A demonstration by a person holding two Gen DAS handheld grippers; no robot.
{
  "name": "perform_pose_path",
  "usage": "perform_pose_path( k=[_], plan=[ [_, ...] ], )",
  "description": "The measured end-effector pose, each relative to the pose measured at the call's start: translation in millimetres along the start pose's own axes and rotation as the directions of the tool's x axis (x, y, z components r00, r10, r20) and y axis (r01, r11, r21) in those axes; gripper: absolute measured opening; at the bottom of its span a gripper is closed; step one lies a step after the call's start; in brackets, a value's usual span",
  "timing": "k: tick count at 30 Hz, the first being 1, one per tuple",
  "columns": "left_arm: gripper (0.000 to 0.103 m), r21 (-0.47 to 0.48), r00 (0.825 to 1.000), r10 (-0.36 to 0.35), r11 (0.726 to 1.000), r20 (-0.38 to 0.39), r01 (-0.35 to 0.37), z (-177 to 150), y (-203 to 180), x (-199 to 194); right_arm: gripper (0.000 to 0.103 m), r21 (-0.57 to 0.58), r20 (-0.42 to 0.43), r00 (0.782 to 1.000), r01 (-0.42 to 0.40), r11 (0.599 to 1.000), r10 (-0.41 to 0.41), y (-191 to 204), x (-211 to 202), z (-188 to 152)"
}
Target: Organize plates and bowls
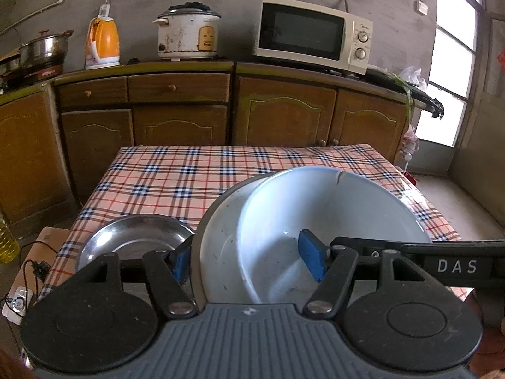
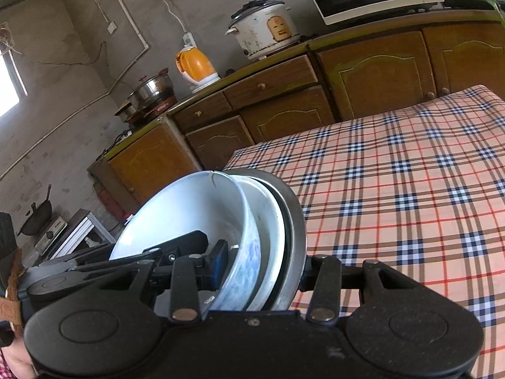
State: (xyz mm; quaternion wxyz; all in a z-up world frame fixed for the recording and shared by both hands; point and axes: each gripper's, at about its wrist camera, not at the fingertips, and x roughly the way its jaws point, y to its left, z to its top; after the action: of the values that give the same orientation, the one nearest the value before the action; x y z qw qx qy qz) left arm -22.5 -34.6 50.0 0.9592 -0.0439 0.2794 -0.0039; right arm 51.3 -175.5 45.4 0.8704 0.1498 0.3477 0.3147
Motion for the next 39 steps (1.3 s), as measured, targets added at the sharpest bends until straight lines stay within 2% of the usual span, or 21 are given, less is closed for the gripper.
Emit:
perform_pose_path(
  k=[20,39],
  plan=[
    [0.068,-0.047,0.998,0.057,0.997,0.002,-0.057,-3.1,32.2,-9.0,0.053,-0.033,-0.04,0.998,-0.045,0.998,0.044,33.0,29.5,-1.7],
    [0.068,-0.068,0.997,0.08,0.994,0.001,-0.08,-6.3,50.6,-11.0,0.053,-0.049,-0.06,0.996,-0.067,0.997,0.064,44.8,48.4,-3.8]
  ],
)
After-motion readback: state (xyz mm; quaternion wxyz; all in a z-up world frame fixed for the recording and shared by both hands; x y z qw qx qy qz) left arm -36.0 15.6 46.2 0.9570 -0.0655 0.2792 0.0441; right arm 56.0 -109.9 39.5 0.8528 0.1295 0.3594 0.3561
